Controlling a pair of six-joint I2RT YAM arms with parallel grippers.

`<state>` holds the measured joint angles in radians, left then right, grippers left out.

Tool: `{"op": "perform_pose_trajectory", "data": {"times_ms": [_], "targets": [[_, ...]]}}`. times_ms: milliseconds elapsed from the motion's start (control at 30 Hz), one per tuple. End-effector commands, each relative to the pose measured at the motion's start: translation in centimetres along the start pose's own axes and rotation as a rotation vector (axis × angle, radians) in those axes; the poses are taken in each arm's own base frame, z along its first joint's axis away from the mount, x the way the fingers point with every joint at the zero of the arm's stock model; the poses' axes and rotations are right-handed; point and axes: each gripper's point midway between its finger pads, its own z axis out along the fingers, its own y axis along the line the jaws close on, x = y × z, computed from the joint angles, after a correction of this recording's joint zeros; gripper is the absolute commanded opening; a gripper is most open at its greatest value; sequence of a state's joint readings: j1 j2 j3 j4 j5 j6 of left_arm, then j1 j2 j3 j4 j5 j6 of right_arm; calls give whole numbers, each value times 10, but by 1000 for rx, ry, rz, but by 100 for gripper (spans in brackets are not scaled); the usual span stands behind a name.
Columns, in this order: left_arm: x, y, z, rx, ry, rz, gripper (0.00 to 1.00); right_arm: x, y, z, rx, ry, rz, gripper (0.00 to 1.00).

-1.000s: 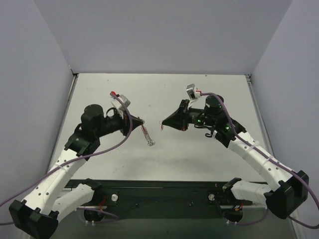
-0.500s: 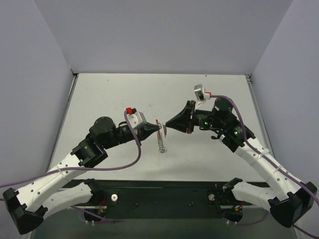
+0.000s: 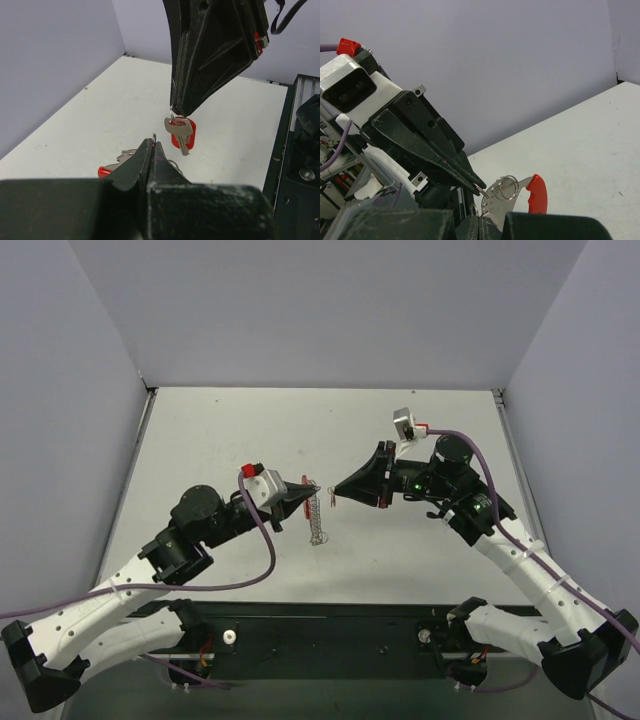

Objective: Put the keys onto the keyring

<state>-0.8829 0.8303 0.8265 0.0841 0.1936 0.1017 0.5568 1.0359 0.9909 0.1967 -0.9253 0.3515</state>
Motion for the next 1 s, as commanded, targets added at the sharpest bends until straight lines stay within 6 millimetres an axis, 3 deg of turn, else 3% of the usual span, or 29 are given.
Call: {"op": "perform_pose_trajectory", "data": {"times_ms": [0, 333, 433, 567, 733, 967], "targets": [[-44, 12, -2, -77, -130, -59, 0, -28, 17, -4, -43, -63, -76, 0], [-43, 17, 4, -110, -101, -130, 0, -34, -4, -1, 149, -146, -88, 0], [-43, 13, 5, -106, -132, -132, 0, -35, -5, 3, 191, -183, -92, 0], [-42, 23, 4, -208, -169, -150, 0, -42, -4, 3, 223, -238, -112, 0], [-46, 11, 5, -210, -227, -143, 0, -46, 1, 4, 203, -276, -112, 0], [-43, 12, 8, -233, -209, -109, 0, -44, 4, 8, 170, -285, -93, 0]]}}
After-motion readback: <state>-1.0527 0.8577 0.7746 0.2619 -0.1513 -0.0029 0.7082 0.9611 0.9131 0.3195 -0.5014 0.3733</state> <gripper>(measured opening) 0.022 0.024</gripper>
